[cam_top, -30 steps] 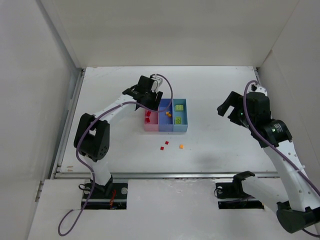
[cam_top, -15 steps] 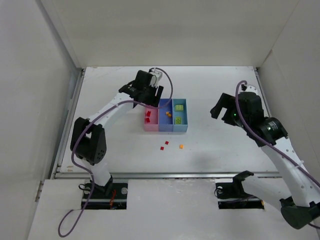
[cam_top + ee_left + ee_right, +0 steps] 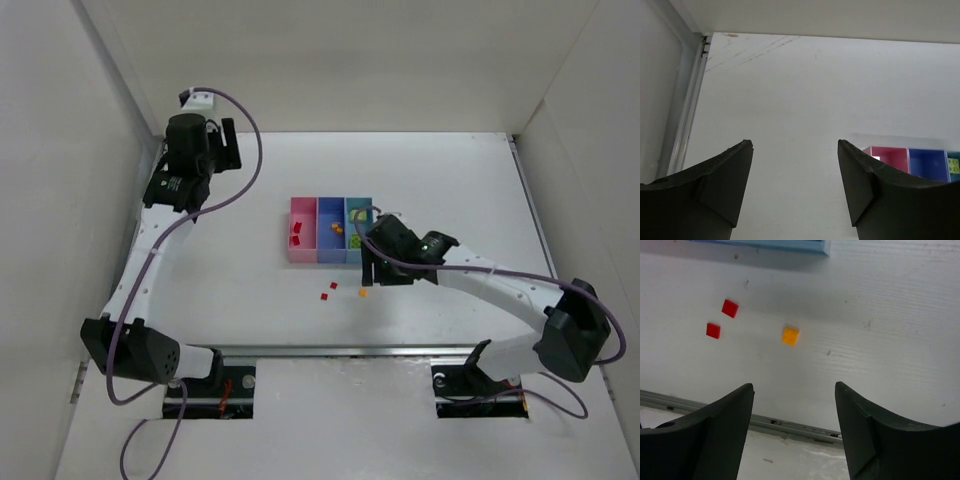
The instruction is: Sort the legos into containers by color
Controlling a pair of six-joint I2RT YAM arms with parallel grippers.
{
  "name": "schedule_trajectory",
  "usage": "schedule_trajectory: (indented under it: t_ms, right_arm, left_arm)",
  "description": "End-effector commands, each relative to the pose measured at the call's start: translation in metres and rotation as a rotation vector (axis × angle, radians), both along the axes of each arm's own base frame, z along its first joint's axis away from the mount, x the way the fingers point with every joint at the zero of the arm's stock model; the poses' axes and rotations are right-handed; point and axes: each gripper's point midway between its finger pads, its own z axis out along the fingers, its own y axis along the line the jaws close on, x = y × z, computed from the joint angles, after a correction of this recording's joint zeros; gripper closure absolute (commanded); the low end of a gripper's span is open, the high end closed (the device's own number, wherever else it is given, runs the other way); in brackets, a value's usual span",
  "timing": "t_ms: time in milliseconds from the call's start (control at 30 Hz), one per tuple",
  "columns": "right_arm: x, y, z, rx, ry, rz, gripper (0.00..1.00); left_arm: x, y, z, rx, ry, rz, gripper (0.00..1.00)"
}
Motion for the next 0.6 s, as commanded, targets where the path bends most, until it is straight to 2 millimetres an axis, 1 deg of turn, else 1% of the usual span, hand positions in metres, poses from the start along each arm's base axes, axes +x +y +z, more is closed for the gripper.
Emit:
schedule_trajectory:
  t_ms: [0,33,67,100,133,167,200,267,333,367,433,467,500,567]
  right_arm:
    - [0.022,0.024,0.018,0.103,-0.091,0.009,0.29]
    - [0.022,0.024,0.007,0.077,-0.067,0.009,0.29]
    - [0.022,0.024,0.0,0.061,-0.053,0.009,0.29]
    - [0.02,0.026,-0.007,0.054,-0.025,0.018,0.29]
    - [0.018,0.027,-0.023,0.027,0.004,0.034,0.29]
    - [0.019,0.036,-0.026,0.037,0.0,0.062,0.29]
    - [0.014,0.038,-0.035,0.024,0.012,0.078,0.29]
    - [0.014,0.036,-0.051,-0.004,0.038,0.053,0.29]
    - [0.019,0.031,-0.057,-0.04,0.026,0.024,0.29]
    - [0.018,0.03,-0.06,-0.047,0.032,0.024,0.29]
    - [0.024,0.036,-0.06,-0.028,0.015,0.024,0.29]
    - [0.025,0.034,-0.06,-0.04,0.005,0.033,0.29]
    - [0.027,0.034,-0.066,-0.06,0.011,0.028,0.29]
    - [0.026,0.03,-0.075,-0.091,0.027,0.025,0.3]
  left_arm:
    - [-0.015,0.021,0.018,-0.021,-0.058,0.055,0.34]
    - [-0.017,0.026,0.022,-0.013,-0.068,0.061,0.34]
    - [-0.02,0.026,0.02,-0.012,-0.065,0.061,0.34]
    - [-0.021,0.032,0.024,-0.005,-0.074,0.07,0.34]
    - [-0.024,0.032,0.024,-0.006,-0.077,0.07,0.34]
    - [-0.025,0.033,0.02,0.01,-0.068,0.065,0.34]
    - [-0.025,0.035,0.02,0.014,-0.068,0.075,0.34]
    - [-0.028,0.035,0.016,0.016,-0.061,0.075,0.34]
    - [-0.028,0.035,0.015,0.016,-0.06,0.075,0.34]
    - [-0.028,0.035,0.011,0.017,-0.051,0.075,0.34]
    - [-0.027,0.033,0.013,0.012,-0.06,0.065,0.34]
    - [-0.027,0.033,0.013,0.012,-0.06,0.065,0.34]
    - [-0.027,0.031,0.013,0.007,-0.059,0.052,0.34]
    - [-0.025,0.029,0.01,0.005,-0.05,0.043,0.34]
